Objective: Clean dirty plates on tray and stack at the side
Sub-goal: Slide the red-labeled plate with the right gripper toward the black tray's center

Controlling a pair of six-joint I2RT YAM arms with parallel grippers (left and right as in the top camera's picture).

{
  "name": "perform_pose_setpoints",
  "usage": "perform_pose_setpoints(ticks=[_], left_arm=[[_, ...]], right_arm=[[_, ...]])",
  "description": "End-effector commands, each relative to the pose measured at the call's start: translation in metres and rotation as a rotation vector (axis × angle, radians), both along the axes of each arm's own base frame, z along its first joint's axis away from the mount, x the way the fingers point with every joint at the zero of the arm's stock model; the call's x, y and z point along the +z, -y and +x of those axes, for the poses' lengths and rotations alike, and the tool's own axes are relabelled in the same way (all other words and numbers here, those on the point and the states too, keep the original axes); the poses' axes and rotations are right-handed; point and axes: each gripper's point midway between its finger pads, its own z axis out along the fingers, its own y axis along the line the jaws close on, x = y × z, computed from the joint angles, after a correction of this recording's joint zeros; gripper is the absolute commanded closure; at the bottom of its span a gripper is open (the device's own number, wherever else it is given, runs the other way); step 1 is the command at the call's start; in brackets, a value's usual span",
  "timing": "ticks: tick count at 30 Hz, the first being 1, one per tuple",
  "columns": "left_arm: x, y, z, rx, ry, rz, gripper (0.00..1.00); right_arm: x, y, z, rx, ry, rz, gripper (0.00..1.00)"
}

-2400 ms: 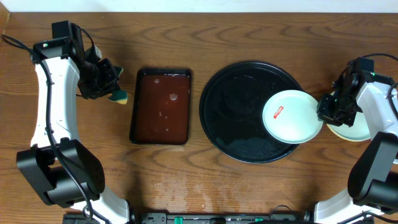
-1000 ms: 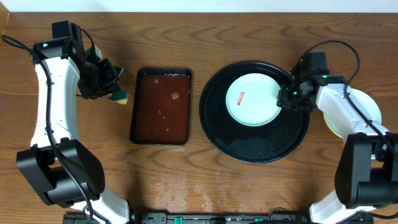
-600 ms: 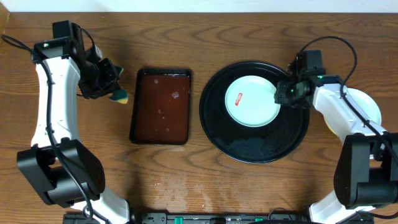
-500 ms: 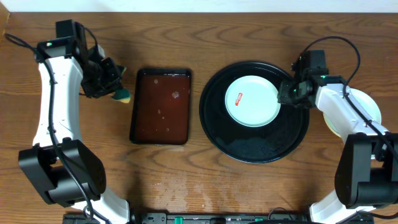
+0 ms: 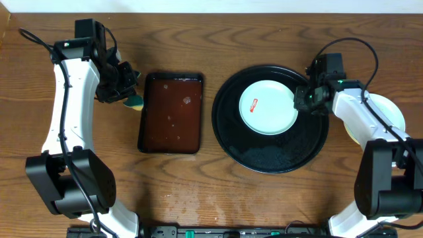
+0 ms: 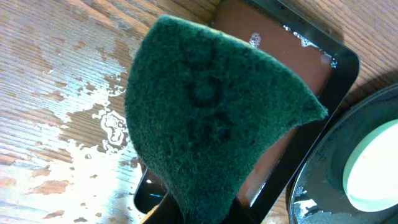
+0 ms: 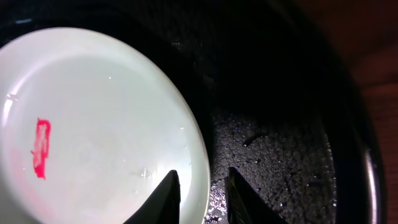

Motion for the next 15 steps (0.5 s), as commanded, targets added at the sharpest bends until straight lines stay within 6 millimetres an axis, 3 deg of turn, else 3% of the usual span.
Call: perform_pose_setpoints(ticks=[1, 15], left_arm=[[-0.003, -0.002, -0.001, 0.007, -0.011, 0.012, 0.92], [-0.003, -0.002, -0.001, 0.007, -0.011, 0.012, 0.92]], right_arm=[[-0.018, -0.002, -0.005, 0.011, -0.047, -0.007, 0.76], [-0.035, -0.001, -0.017, 0.012, -0.094, -0.009, 0.84]])
